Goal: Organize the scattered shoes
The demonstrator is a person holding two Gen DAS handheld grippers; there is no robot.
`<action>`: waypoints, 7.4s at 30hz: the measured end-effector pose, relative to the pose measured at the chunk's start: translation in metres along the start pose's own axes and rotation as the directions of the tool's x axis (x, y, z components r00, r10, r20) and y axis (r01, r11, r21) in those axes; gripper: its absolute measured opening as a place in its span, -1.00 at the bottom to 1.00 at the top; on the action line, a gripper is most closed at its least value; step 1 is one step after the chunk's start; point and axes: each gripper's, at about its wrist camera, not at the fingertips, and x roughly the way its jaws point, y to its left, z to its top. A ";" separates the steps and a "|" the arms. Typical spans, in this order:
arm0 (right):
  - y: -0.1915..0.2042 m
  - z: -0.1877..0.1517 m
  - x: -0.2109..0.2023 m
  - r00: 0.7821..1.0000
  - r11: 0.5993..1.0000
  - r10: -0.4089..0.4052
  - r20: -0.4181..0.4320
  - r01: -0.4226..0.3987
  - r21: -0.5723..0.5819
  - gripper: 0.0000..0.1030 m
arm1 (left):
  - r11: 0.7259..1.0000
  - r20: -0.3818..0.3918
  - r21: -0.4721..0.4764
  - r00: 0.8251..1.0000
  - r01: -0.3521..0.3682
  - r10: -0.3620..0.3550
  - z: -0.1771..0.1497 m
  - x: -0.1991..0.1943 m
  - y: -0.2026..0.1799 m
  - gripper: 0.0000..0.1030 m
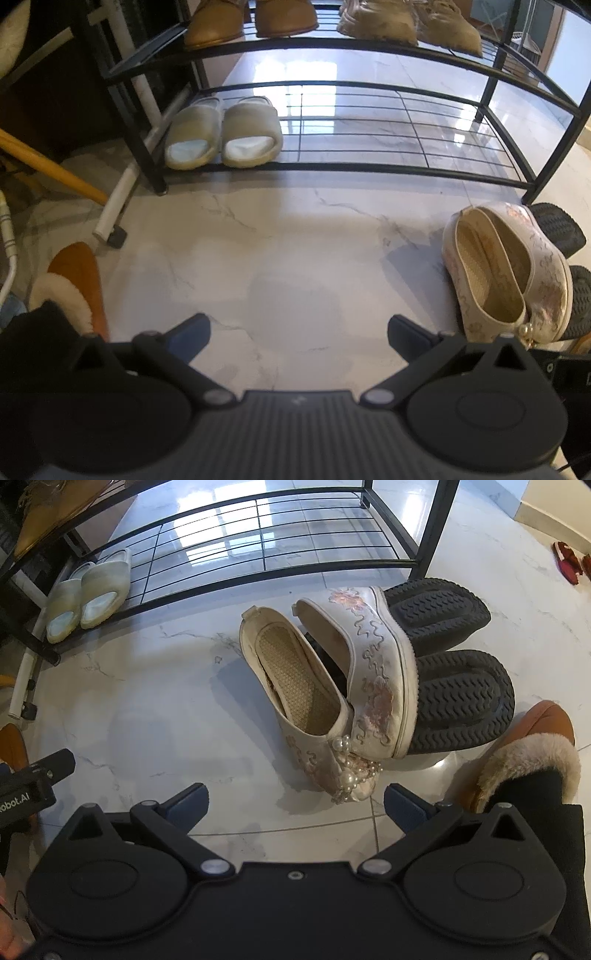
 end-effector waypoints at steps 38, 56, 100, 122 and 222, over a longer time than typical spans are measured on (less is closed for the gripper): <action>-0.011 -0.006 0.002 1.000 1.000 -0.010 -0.011 0.010 -0.010 1.00 | 0.999 -0.089 0.008 0.995 0.038 -0.037 0.004 0.028 -0.028 0.99; -0.009 -0.005 0.004 0.999 0.998 -0.052 -0.002 0.052 -0.036 1.00 | 1.000 -0.185 0.009 0.983 0.021 -0.019 -0.009 0.038 -0.025 0.99; -0.101 -0.002 -0.157 0.757 0.997 0.029 0.653 -0.073 0.040 1.00 | 0.954 0.138 0.035 0.945 0.296 -0.298 0.029 0.061 -0.117 0.96; -0.115 0.013 -0.164 0.611 0.965 0.129 0.781 -0.259 0.043 1.00 | 0.902 0.335 0.186 0.838 0.389 -0.431 0.043 0.136 -0.125 0.96; -0.125 -0.026 -0.121 0.697 0.899 -0.010 0.717 -0.308 0.312 1.00 | 0.854 0.272 0.017 0.819 0.521 -0.505 0.040 0.004 -0.064 0.07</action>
